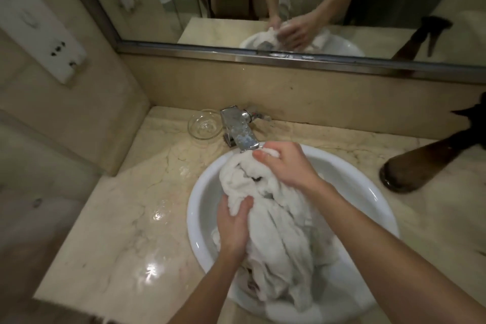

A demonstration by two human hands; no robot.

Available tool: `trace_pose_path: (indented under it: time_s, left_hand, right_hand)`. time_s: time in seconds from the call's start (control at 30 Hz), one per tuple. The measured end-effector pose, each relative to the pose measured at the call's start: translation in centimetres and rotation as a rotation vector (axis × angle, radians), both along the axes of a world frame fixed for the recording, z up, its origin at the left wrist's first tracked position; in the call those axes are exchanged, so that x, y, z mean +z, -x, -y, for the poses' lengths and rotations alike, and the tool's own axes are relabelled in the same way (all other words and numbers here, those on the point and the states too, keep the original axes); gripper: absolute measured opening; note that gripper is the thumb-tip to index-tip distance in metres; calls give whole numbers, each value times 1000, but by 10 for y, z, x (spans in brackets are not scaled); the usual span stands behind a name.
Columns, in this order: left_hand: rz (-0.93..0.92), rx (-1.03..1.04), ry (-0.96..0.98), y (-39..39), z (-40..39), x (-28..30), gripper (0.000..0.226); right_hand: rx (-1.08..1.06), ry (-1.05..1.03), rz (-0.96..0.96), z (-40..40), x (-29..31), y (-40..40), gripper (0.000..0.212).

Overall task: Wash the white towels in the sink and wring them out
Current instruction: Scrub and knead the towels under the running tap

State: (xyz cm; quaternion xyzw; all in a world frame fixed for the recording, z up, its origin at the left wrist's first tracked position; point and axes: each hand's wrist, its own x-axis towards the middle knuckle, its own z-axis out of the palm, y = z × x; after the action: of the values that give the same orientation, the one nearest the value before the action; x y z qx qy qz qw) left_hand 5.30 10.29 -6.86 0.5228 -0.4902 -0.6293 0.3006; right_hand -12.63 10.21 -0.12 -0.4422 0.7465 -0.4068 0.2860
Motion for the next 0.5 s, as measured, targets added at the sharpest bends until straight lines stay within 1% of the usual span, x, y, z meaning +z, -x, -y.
trace_pose_path:
  time_s: [0.03, 0.1, 0.17, 0.2, 0.27, 0.3, 0.37, 0.4, 0.43, 0.5]
  left_hand:
    - [-6, -20, 25, 0, -7, 6, 53]
    - [40, -83, 15, 2, -16, 11, 58]
    - [180, -143, -45, 5, -13, 12, 67]
    - [291, -174, -45, 7, -9, 11, 74]
    - [537, -233, 11, 7, 1, 9, 76]
    - [638, -263, 60, 6, 7, 7, 74]
    - [830, -332, 228, 7, 17, 8, 73]
    - [913, -381, 350, 9, 22, 9, 75]
    - [963, -447, 476, 13, 27, 9, 76]
    - [980, -649, 683, 25, 34, 9, 73]
  right_hand:
    - [38, -30, -13, 4, 6, 2, 40]
    - [81, -110, -67, 4, 4, 11, 41]
    - [112, -283, -190, -8, -15, 18, 35]
    - [154, -414, -270, -20, -28, 17, 38]
    - [236, -693, -383, -48, -59, 7, 70]
    - [222, -745, -401, -61, -70, 0, 81]
    - [136, -715, -419, -78, -79, -11, 86]
    - [89, -688, -434, -81, -78, -15, 88]
    - [39, -671, -447, -83, -76, -20, 90]
    - [-91, -646, -456, -86, -73, -31, 98]
